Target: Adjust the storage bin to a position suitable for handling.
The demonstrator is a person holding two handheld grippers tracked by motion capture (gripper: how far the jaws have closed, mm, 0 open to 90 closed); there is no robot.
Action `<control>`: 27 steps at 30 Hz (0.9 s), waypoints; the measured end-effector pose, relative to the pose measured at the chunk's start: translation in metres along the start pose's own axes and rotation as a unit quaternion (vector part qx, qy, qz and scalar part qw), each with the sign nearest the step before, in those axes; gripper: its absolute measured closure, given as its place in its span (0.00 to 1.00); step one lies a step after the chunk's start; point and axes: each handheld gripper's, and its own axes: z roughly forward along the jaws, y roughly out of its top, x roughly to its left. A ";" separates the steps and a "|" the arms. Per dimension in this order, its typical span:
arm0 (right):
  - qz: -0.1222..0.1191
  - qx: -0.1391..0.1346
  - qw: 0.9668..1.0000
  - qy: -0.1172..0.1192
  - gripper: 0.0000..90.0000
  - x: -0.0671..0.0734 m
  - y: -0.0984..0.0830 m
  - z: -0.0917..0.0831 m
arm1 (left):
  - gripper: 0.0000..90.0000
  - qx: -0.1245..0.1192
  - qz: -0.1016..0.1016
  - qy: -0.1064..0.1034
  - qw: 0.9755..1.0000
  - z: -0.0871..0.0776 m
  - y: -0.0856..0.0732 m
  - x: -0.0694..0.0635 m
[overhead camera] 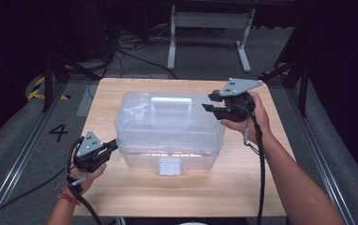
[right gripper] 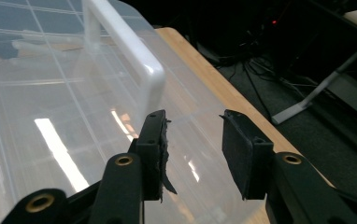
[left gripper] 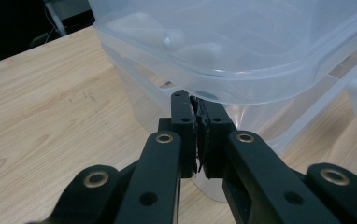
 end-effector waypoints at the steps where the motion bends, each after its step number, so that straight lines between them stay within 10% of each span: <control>1: 0.003 -0.003 1.000 -0.002 0.67 -0.003 -0.004 -0.005 | 0.96 0.000 -0.003 0.000 1.000 0.000 0.000 0.000; 10: 0.033 -0.029 0.999 -0.032 0.60 -0.018 -0.047 -0.044 | 0.96 0.000 0.000 0.006 1.000 -0.002 0.007 0.000; 27: 0.048 -0.001 0.999 -0.013 0.56 -0.009 -0.115 -0.022 | 0.96 -0.001 0.005 0.011 1.000 -0.003 0.016 0.002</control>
